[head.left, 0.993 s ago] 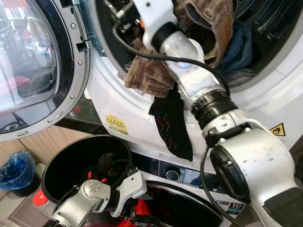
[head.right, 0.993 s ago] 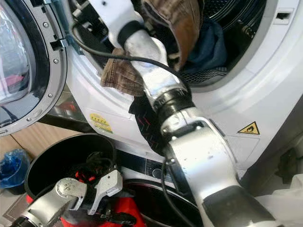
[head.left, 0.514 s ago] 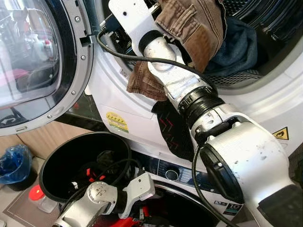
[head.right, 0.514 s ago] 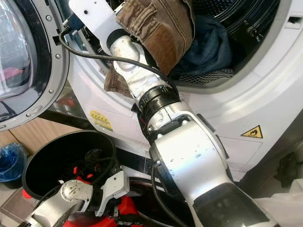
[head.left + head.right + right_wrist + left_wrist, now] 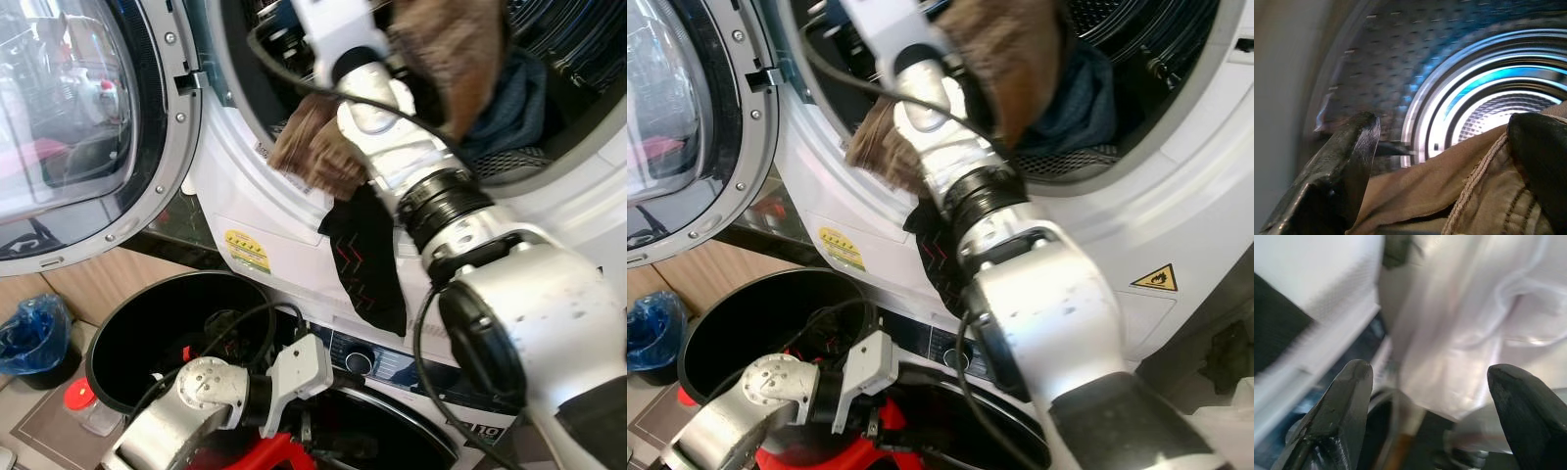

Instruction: Clothes washing

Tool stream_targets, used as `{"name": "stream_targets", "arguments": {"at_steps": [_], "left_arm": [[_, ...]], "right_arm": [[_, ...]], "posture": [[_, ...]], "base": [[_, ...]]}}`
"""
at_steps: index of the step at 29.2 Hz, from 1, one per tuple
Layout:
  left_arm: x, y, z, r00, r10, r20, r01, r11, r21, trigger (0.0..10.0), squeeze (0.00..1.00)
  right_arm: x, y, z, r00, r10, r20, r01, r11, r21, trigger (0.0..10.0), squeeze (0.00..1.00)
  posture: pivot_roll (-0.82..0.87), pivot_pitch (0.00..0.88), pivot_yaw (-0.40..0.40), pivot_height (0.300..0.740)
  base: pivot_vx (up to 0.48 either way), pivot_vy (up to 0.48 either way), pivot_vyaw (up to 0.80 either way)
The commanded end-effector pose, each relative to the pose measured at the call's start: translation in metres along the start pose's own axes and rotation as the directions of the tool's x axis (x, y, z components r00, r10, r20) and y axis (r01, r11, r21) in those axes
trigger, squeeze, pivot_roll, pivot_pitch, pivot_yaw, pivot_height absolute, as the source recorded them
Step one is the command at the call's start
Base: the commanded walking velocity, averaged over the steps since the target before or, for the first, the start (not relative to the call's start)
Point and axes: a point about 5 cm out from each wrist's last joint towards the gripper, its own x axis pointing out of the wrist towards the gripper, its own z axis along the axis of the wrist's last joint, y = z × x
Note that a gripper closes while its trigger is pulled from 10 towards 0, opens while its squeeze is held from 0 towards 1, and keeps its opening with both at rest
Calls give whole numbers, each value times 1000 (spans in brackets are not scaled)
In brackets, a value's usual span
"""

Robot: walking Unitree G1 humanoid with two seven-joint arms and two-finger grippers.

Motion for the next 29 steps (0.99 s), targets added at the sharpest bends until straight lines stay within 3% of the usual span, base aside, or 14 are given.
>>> {"name": "stream_targets", "arguments": {"at_steps": [1, 2, 3, 6, 8, 11, 14, 16, 17, 19, 22, 24, 26, 29], "left_arm": [[-10, 11, 23, 996, 76, 46, -81, 991, 109, 10000, 0], [-10, 11, 23, 996, 76, 46, -81, 991, 109, 10000, 0], [-16, 18, 36, 988, 130, 84, -142, 975, 169, 10000, 0], [-22, 28, 50, 970, 205, 130, -232, 941, 247, 10000, 0], [-28, 42, 67, 932, 303, 198, -357, 860, 365, 10000, 0], [-33, 53, 82, 889, 347, 298, -448, 792, 414, 10000, 0], [-33, 56, 93, 881, 336, 333, -466, 735, 493, 10000, 0], [-32, 57, 94, 884, 342, 320, -466, 716, 521, 10000, 0], [-32, 57, 94, 884, 342, 320, -466, 716, 521, 10000, 0], [-32, 60, 92, 873, 366, 322, -488, 679, 549, 10000, 0], [-37, 73, 100, 807, 416, 419, -590, 579, 563, 10000, 0], [-39, 79, 108, 779, 411, 475, -626, 558, 544, 10000, 0], [-41, 88, 122, 724, 398, 564, -684, 519, 512, 10000, 0], [-40, 93, 131, 700, 371, 610, -703, 511, 495, 10000, 0]], "right_arm": [[6, -19, 17, 995, -89, 46, 89, 996, 4, 10000, 0], [6, -19, 17, 995, -89, 46, 89, 996, 4, 10000, 0], [7, -25, 18, 991, -124, 56, 127, 991, -34, 10000, 0], [8, -32, 20, 983, -169, 72, 174, 982, -72, 10000, 0], [8, -41, 23, 969, -229, 96, 240, 964, -117, 10000, 0], [8, -51, 22, 954, -283, 96, 294, 947, -132, 10000, 0], [7, -57, 19, 943, -317, 96, 328, 936, -128, 10000, 0], [6, -61, 15, 941, -327, 89, 336, 933, -125, 10000, 0], [6, -61, 15, 941, -327, 89, 336, 933, -125, 10000, 0], [6, -64, 13, 934, -344, 92, 354, 925, -135, 10000, 0], [4, -71, 9, 923, -375, 89, 383, 915, -125, 10000, 0], [4, -72, 7, 922, -378, 83, 386, 916, -112, 10000, 0], [2, -71, 3, 918, -387, 85, 395, 911, -119, 10000, 0], [0, -74, -2, 914, -398, 78, 405, 907, -117, 10000, 0]], "posture": [[122, 0, 80, 740], [122, 0, 80, 740], [124, 0, 82, 740], [130, 0, 82, 740], [131, 0, 83, 740], [129, 0, 82, 740], [123, 0, 83, 740], [117, 0, 86, 740], [117, 0, 86, 740], [117, 0, 86, 740], [110, 0, 88, 740], [106, 0, 90, 740], [91, 0, 96, 740], [80, 0, 98, 740]], "base": [[0, 0, 0], [0, 0, 0], [0, 0, 0], [0, 0, 0], [0, 0, 0], [0, 0, 0], [0, 0, 0], [0, 0, 0], [0, 0, 0], [0, 0, 0], [0, 0, 0], [0, 0, 0], [0, 0, 0], [0, 0, 0]]}}
